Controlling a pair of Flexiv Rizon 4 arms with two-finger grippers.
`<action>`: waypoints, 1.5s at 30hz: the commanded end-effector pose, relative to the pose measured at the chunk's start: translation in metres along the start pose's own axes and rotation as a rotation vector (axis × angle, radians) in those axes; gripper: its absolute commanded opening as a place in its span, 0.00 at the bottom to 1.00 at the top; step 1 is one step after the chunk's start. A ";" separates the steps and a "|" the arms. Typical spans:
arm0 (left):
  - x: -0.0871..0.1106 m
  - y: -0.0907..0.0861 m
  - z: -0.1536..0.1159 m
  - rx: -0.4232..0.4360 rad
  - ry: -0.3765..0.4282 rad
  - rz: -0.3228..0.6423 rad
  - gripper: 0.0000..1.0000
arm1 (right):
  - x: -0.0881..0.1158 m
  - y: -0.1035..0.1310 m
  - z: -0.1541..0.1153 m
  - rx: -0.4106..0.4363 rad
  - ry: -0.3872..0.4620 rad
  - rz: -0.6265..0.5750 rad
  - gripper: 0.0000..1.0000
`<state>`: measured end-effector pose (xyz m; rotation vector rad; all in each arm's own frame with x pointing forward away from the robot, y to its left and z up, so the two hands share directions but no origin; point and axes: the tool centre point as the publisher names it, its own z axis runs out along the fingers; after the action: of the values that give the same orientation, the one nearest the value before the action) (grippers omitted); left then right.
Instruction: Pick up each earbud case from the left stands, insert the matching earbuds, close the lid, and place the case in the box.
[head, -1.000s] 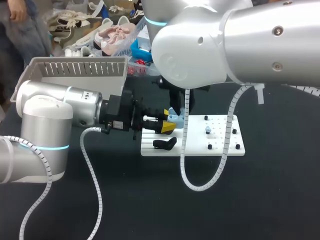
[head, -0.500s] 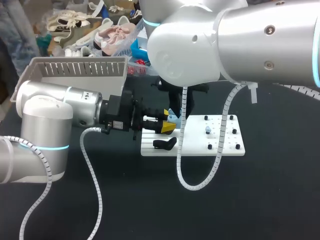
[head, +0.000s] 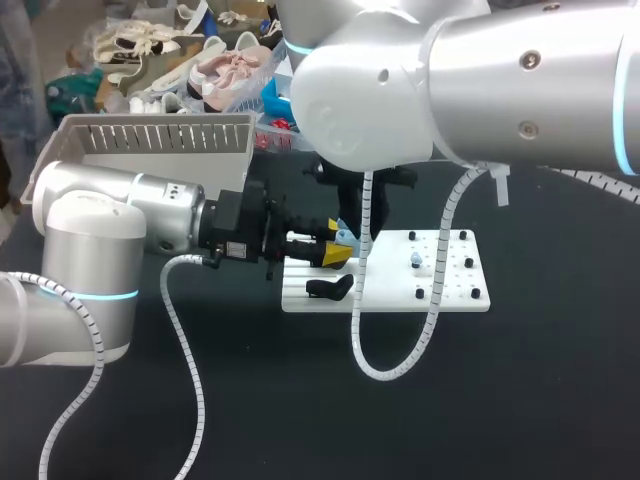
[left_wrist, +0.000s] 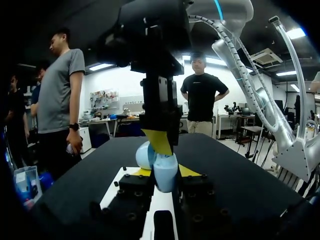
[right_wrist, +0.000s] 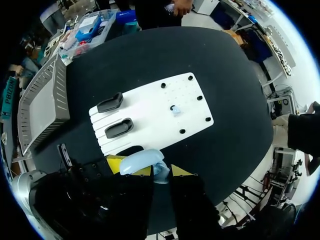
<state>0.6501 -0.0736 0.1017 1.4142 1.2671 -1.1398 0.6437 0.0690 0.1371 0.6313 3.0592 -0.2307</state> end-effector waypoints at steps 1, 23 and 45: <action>0.000 -0.001 0.000 -0.005 0.000 0.001 0.00 | -0.002 0.001 0.001 0.007 0.001 -0.001 0.00; 0.000 -0.001 0.000 -0.005 0.000 0.001 0.00 | -0.004 0.005 0.002 0.008 0.003 -0.011 0.33; 0.000 -0.001 0.000 -0.005 0.000 0.001 0.00 | 0.002 -0.006 -0.022 -0.109 -0.049 0.016 0.48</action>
<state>0.6522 -0.0729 0.1030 1.4120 1.2687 -1.1380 0.6501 0.0799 0.1528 0.6310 3.0260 -0.1503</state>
